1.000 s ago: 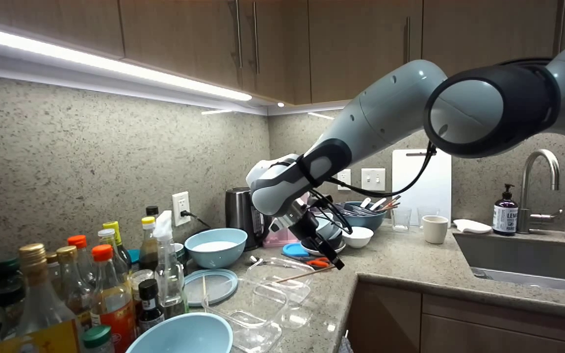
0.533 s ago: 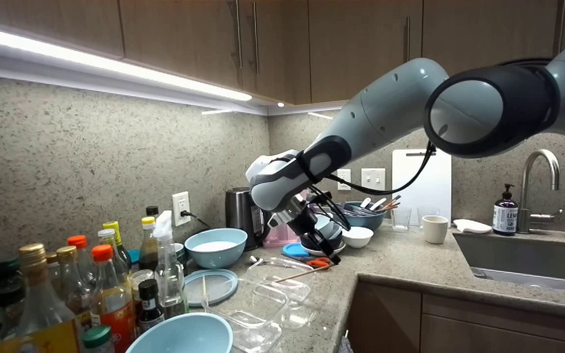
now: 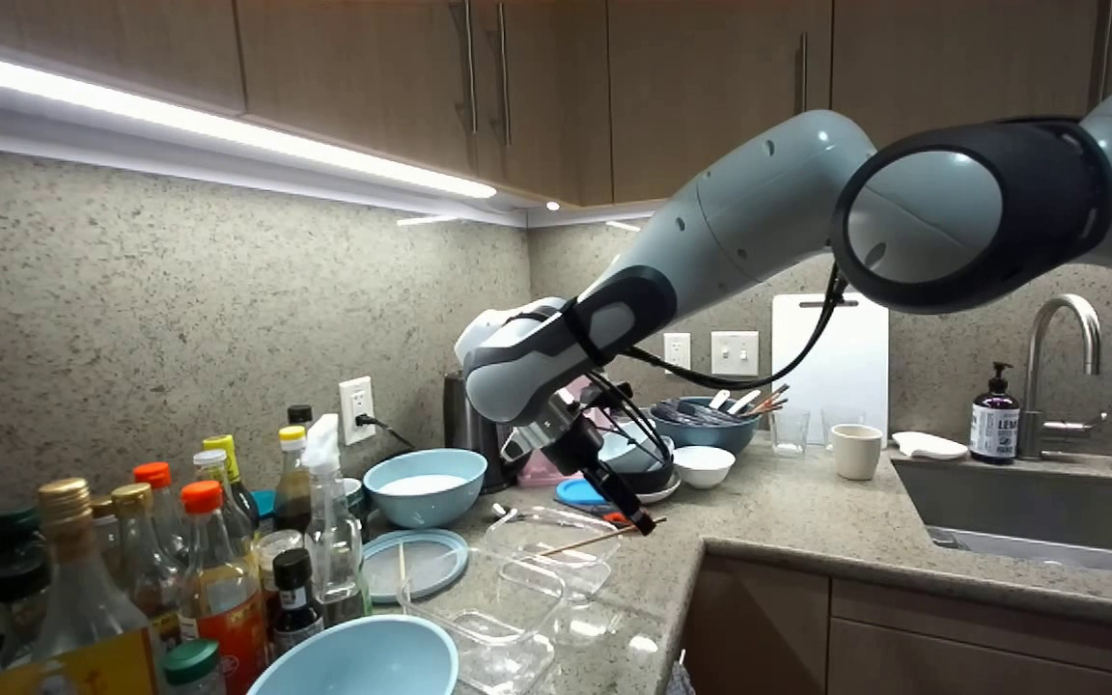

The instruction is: Pick the chopstick and put it in the bowl

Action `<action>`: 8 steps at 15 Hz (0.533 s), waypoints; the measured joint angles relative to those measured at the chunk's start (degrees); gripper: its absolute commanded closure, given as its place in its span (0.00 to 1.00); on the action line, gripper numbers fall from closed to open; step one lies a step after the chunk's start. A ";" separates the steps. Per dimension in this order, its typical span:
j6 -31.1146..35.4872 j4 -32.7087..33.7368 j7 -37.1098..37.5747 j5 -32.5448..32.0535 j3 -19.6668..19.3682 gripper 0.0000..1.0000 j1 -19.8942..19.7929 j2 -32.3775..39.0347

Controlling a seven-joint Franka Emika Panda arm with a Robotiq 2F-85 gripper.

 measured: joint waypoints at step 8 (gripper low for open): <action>-3.22 0.07 0.06 0.03 -0.64 0.25 -0.53 1.31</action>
